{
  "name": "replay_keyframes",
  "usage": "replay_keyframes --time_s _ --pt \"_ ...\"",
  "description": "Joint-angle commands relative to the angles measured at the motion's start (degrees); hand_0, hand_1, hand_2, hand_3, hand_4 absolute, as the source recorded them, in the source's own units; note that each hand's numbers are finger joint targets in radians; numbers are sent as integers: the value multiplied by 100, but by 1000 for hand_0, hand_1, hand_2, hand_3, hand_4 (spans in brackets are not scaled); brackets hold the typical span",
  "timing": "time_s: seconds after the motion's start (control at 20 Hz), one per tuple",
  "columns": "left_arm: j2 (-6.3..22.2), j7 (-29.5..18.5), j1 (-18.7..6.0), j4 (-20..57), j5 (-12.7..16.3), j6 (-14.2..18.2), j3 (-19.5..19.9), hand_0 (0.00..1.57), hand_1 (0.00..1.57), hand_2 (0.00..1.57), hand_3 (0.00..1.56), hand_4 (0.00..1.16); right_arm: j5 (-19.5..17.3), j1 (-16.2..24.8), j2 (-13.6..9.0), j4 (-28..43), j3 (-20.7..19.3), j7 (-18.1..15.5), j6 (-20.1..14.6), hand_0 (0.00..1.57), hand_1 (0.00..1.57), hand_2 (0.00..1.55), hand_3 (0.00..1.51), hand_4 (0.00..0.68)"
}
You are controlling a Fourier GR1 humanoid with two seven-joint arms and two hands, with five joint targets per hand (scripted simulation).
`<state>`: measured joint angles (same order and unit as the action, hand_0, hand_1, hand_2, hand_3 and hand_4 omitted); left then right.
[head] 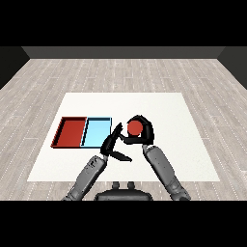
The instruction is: Pick the red can and put it in the red box
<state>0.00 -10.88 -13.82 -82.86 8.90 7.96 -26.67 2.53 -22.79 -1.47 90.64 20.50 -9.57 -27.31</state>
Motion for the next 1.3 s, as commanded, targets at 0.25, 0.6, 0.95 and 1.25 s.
replay_keyframes --time_s 0.25,0.6,0.95,1.25 --pt "0 76 -648 557 561 159 -88 0 0 0 0 0 -27 144 137 -24 -316 -226 550 1571 1571 1476 1412 633" --pt "0 564 -405 -49 424 231 -248 0 0 0 0 0 -258 -220 147 282 565 429 -346 1571 1571 1474 1407 619" --pt "3 203 -907 412 836 253 -413 0 0 0 0 0 -8 -614 146 -8 425 352 -366 1571 1571 1485 1414 651" --pt "6 -496 -1005 1017 911 189 -200 0 0 0 0 0 190 -286 143 253 924 105 -631 1571 1571 1482 1404 658"
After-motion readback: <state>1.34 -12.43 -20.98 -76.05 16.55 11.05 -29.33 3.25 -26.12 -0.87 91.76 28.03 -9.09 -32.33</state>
